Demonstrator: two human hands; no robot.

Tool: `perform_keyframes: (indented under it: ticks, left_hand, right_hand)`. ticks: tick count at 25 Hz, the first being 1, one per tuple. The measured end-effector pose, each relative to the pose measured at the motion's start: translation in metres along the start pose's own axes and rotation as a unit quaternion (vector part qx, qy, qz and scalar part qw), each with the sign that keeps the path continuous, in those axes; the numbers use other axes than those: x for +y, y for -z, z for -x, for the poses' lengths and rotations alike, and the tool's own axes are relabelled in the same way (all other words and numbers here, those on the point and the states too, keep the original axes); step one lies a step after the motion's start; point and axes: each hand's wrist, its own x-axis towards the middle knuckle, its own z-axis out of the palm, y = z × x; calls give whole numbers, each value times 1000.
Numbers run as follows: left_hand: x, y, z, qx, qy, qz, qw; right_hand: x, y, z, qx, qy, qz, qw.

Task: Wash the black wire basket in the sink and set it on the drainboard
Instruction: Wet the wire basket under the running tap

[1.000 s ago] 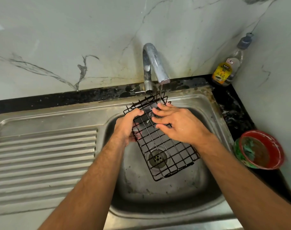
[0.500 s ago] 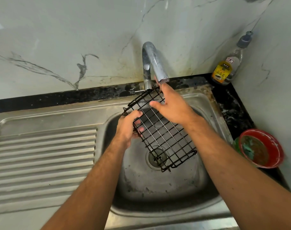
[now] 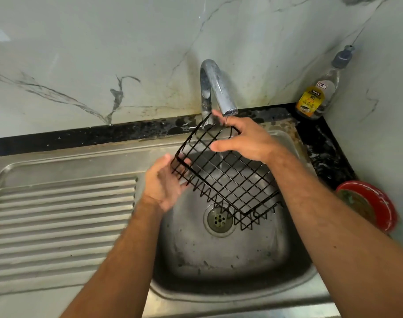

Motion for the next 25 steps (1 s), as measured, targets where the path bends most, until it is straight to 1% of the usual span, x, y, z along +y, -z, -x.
perform_keyframes:
  ticks: [1, 2, 3, 4, 5, 6, 7, 10, 12, 14, 16, 20, 22, 25]
  left_hand:
    - [4, 6, -2, 2, -17, -29, 999]
    - [11, 6, -2, -2, -43, -97, 994]
    - [20, 1, -1, -28, -62, -192, 979]
    - [27, -6, -2, -59, -68, -287, 954]
    - [32, -15, -3, -83, -67, -359, 927]
    - [36, -24, -4, -97, -58, -393, 913]
    - [39, -32, -4, -102, -52, -404, 907]
    - [35, -31, -9, -65, -28, -378, 923]
    - [32, -26, -8, -60, 5, -372, 926]
    - [33, -26, -5, -56, 40, -389, 919]
    - [35, -31, -1, -43, 58, -430, 900]
    - [22, -43, -2, 70, 16, -525, 848]
    - [14, -46, -3, 102, 14, -521, 847]
    - [13, -46, -3, 142, 9, -478, 867]
  right_hand:
    - [-3, 0, 1, -6, 12, 22, 1000]
    - [-6, 0, 3, -14, 24, 46, 999]
    - [-10, 0, 5, -24, 36, 70, 997]
    - [-13, -1, 5, -37, 44, 91, 994]
    - [-17, -3, 5, -55, 51, 104, 992]
    - [-21, -4, 4, -73, 57, 112, 989]
    - [-23, -5, 3, -82, 60, 122, 987]
    - [-26, -1, 4, -89, 73, 153, 982]
    - [-22, 0, 8, -86, 84, 154, 981]
    - [-17, -4, 10, -76, 90, 147, 982]
    - [-12, -9, 11, -68, 110, 151, 980]
    - [-6, -12, 8, -53, 128, 158, 978]
    - [-6, -14, 5, -42, 131, 166, 977]
    - [-10, -20, 6, -16, 139, 162, 977]
